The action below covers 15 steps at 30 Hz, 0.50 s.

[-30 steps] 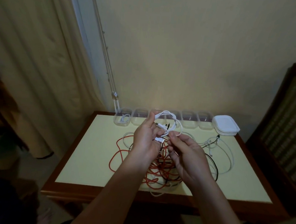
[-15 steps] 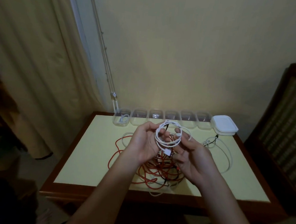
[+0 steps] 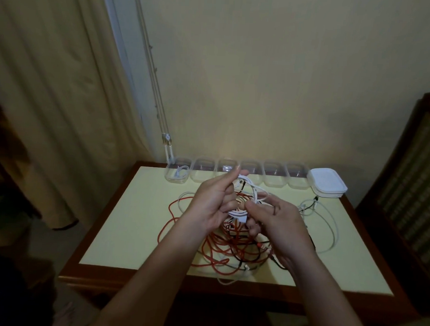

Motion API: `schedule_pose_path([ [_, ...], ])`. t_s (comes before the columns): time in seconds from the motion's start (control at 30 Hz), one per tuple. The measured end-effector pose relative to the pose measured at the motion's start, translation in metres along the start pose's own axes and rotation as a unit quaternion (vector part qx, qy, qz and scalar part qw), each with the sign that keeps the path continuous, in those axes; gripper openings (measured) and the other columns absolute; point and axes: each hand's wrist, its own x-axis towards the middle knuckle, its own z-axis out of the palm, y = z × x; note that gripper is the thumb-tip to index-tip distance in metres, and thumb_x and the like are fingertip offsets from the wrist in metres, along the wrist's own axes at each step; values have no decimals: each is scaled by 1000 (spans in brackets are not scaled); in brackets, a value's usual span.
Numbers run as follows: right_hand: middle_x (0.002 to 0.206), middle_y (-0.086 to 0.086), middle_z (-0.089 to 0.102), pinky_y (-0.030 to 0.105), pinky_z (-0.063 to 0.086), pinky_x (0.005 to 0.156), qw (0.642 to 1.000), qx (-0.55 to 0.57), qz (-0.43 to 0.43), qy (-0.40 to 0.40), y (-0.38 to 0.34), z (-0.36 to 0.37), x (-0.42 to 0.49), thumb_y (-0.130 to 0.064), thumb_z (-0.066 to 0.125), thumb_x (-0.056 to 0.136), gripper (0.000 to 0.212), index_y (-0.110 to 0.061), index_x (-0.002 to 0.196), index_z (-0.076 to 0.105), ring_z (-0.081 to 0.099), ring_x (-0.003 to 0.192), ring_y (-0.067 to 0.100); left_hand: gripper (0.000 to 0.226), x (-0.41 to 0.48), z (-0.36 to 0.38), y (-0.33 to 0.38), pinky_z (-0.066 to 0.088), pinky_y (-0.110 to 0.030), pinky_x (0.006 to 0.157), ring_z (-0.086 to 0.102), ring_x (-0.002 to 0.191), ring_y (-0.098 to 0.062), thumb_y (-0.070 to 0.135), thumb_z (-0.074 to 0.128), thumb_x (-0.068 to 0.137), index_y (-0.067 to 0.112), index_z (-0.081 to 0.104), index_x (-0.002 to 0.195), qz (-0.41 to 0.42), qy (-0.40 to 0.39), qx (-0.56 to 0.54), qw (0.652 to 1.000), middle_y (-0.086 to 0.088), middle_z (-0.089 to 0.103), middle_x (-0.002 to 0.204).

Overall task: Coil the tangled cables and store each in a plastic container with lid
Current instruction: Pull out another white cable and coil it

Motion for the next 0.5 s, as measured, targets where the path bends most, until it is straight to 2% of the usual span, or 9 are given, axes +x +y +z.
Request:
schedule_pose_path([
  [0.1,65,9,74,35,59,68,988,-144,-36,34,1,-2,2,-15,72,92,15,-8,104,65,70,55,21,34,2,0,-3,13,-17,35,16,37,-3,18,68,93,-2,66,120,26,30,12,999,9,23,48],
  [0.17,64,2,74,33,59,73,966,-246,-68,45,5,-2,2,-23,72,94,36,-5,123,62,72,59,16,34,4,1,-3,13,-17,35,16,37,-4,14,69,91,-2,66,121,32,55,31,997,9,25,47],
  [0.23,66,-8,74,35,58,79,944,-306,-104,70,8,-2,1,-30,71,93,59,-12,144,49,71,65,10,31,9,1,-2,13,-18,34,17,36,-5,12,69,92,-1,67,120,33,81,58,995,9,24,46],
  [0.3,69,-14,74,39,56,83,923,-346,-144,85,9,-3,-1,-36,71,93,59,-22,145,47,70,74,7,29,15,-1,1,15,-19,34,18,35,-6,12,67,93,0,68,119,37,109,83,990,8,24,45],
  [0.37,70,-12,74,38,56,77,923,-348,-149,75,8,-5,-1,-34,71,93,50,-23,138,53,69,69,6,29,21,-7,4,16,-19,34,19,35,-6,12,66,94,1,67,121,40,137,84,986,8,26,44],
  [0.5,68,5,73,29,49,51,969,-242,-60,-1,4,-5,-8,-19,67,97,33,-17,129,59,61,48,15,29,31,-22,7,19,-18,33,22,35,-5,11,65,94,1,67,122,50,180,64,980,11,36,41],
])
